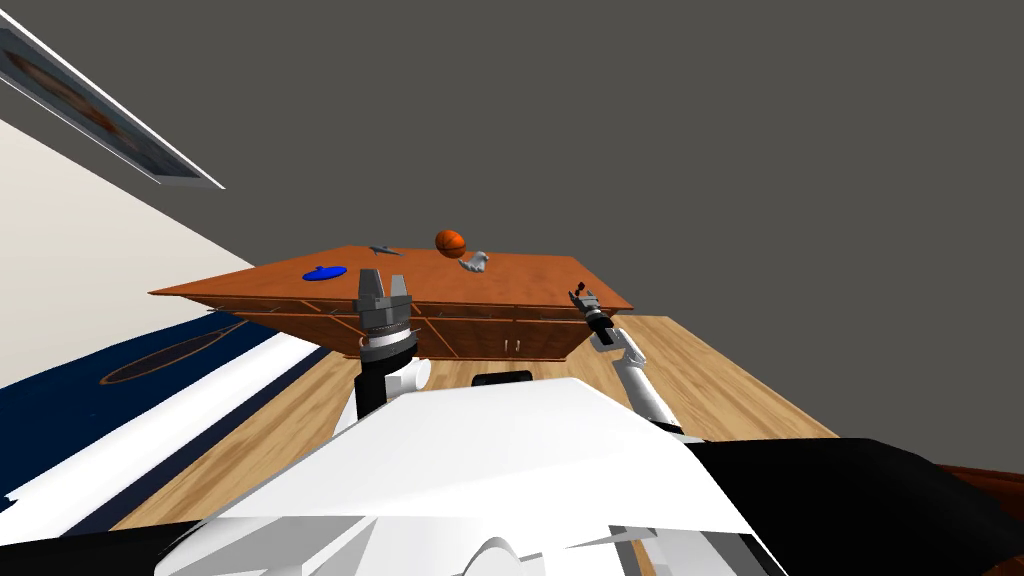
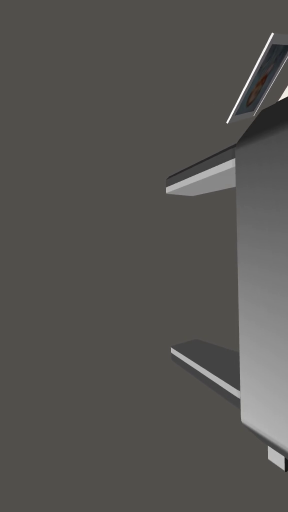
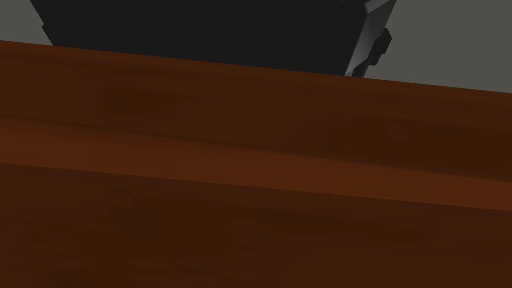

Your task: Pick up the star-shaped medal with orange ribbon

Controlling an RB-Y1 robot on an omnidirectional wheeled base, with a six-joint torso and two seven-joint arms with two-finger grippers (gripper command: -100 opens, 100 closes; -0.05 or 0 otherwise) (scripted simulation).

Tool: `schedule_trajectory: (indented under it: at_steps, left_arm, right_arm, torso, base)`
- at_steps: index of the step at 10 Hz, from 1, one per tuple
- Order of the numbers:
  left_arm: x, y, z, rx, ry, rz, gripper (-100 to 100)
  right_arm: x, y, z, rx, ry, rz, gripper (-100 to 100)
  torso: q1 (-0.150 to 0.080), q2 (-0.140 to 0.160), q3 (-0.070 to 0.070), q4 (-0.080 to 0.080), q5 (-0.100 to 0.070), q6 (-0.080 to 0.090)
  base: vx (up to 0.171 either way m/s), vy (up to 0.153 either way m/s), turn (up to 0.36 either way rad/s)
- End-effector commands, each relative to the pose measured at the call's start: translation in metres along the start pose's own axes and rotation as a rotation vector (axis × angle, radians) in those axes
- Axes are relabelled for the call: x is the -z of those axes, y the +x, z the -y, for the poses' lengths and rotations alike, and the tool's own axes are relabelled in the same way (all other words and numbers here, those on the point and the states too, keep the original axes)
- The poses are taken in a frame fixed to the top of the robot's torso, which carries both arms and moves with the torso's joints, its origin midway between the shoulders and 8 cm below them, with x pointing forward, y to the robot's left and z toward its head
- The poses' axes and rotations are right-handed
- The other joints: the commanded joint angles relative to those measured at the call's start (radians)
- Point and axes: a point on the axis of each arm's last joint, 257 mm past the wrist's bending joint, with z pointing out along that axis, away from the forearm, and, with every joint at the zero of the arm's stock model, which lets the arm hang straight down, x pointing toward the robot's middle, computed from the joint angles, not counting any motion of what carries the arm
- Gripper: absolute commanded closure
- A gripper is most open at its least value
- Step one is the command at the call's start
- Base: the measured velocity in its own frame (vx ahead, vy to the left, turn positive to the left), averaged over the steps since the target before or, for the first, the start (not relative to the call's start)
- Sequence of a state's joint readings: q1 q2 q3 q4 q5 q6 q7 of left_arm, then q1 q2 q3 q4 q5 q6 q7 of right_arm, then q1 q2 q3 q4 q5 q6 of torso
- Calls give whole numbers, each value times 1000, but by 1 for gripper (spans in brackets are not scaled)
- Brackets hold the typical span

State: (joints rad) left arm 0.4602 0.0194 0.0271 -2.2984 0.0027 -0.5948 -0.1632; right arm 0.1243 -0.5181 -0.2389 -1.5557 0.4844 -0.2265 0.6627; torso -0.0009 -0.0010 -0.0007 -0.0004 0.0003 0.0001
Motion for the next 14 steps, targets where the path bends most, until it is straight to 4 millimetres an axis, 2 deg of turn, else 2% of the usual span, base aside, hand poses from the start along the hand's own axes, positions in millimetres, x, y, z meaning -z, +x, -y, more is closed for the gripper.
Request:
schedule_trajectory:
  at_steps: [1, 2, 3, 4, 5, 6, 7, 8, 9, 10, 12, 13, 14]
  left_arm:
    - [0, 0, 0, 0, 0, 0, 0]
    - [0, 0, 0, 0, 0, 0, 0]
    - [0, 0, 0, 0, 0, 0, 0]
    - [0, 0, 0, 0, 0, 0, 0]
    - [0, 0, 0, 0, 0, 0, 0]
    - [0, 0, 0, 0, 0, 0, 0]
    - [0, 0, 0, 0, 0, 0, 0]
    - [0, 0, 0, 0, 0, 0, 0]
    - [0, 0, 0, 0, 0, 0, 0]
    - [0, 0, 0, 0, 0, 0, 0]
    - [0, 0, 0, 0, 0, 0, 0]
    - [0, 0, 0, 0, 0, 0, 0]
    - [0, 0, 0, 0, 0, 0, 0]
  right_arm:
    - [-14, -2, -4, -4, -12, 11, -100]
    - [-12, 9, 1, -7, -2, -10, -100]
    - [-26, 1, -12, -3, -40, 13, -100]
    - [-33, 2, -10, -8, -33, 12, -100]
    - [-33, 13, -5, -13, -22, -9, -100]
    - [-48, 2, -17, -6, -58, 19, -100]
    - [-54, 1, -16, -11, -54, 21, -100]
    - [-55, 11, -11, -14, -43, 1, -100]
    - [-67, 0, -23, -6, -78, 26, -100]
    - [-75, -2, -22, -11, -72, 28, -100]
    - [-74, 14, -14, -15, -56, -4, -100]
    - [-87, 4, -24, -6, -86, 18, -100]
    - [-95, 1, -23, -11, -80, 21, -100]
  torso:
    - [0, 0, 0, 0, 0, 0]
    - [1, 0, 0, 0, 0, 0]
    - [0, 0, 0, 0, 0, 0]
    - [1, 1, 1, 0, 0, 0]
    - [1, 1, 1, 0, 0, 0]
    - [0, 0, 0, 0, 0, 0]
    - [1, 1, 0, 0, 0, 0]
    - [1, 1, 1, 0, 0, 0]
    - [0, 0, 0, 0, 0, 0]
    - [0, 1, 1, 0, 0, 0]
    - [0, 0, 0, 0, 0, 0]
    - [0, -1, 0, 0, 0, 0]
    - [0, 0, 0, 0, 0, 0]
  base:
    - [-38, 24, -66]
    - [-21, 17, 12]
    - [-46, 24, -118]
    - [-47, 26, -66]
    - [-16, 13, 16]
    - [-32, 22, -96]
    - [-38, 24, -79]
    - [-18, 11, 8]
    - [-41, 19, -104]
    - [-44, 24, -67]
    - [-9, 9, 13]
    - [-29, 9, -125]
    - [-38, 18, -67]
